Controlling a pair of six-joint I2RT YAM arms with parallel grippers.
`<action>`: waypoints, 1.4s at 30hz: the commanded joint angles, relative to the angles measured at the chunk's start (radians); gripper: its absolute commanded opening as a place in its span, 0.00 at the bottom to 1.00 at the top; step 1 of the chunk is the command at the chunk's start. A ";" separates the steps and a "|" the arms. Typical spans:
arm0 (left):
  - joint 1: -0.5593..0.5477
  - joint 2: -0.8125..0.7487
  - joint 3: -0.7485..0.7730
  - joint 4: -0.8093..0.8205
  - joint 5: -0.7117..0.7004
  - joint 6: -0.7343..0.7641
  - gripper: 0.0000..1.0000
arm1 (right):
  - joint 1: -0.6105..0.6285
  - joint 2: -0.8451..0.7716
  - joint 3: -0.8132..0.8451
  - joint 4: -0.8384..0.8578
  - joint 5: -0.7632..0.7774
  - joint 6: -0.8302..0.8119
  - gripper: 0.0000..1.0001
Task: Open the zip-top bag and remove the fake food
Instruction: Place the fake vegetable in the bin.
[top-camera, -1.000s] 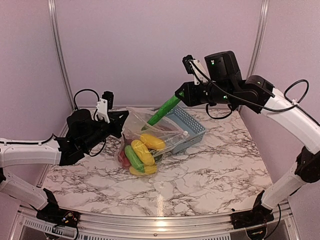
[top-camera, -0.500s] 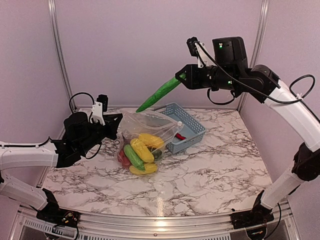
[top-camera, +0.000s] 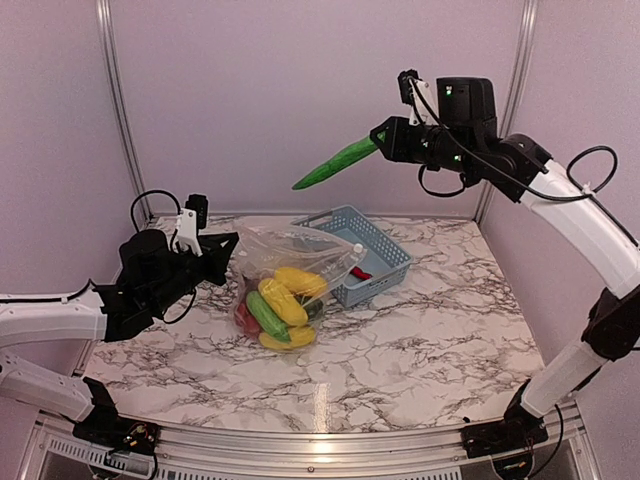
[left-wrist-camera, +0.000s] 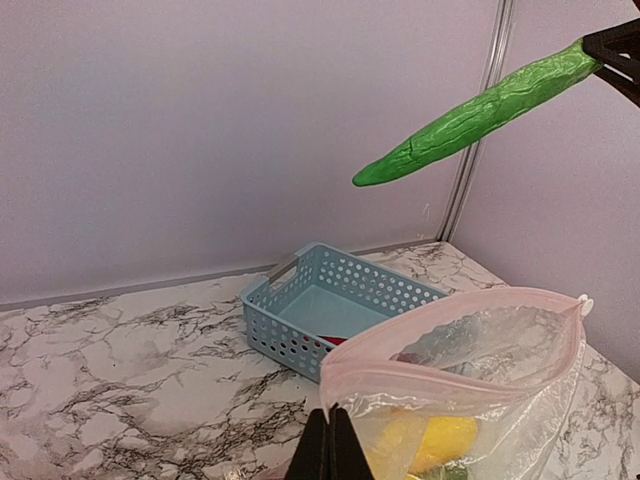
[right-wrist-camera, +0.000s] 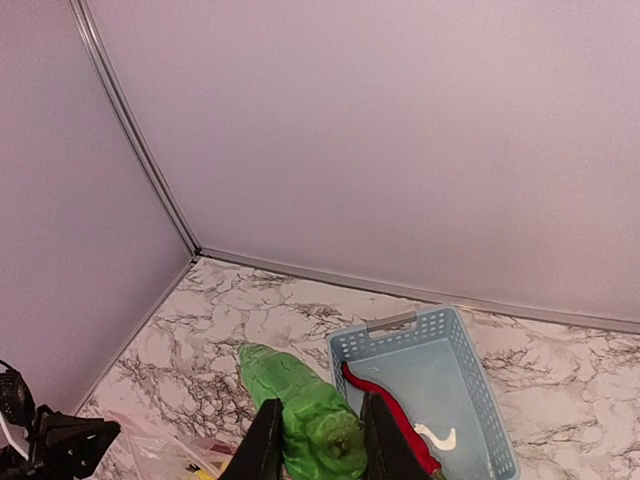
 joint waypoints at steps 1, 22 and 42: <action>0.005 -0.036 -0.018 -0.036 0.008 -0.008 0.00 | -0.014 0.030 -0.045 0.097 0.064 0.025 0.01; 0.005 -0.102 -0.027 -0.042 0.042 0.001 0.00 | -0.117 0.184 -0.391 0.496 0.149 0.137 0.00; 0.005 -0.139 -0.019 -0.068 0.035 0.013 0.00 | -0.211 0.410 -0.408 0.652 0.091 0.224 0.08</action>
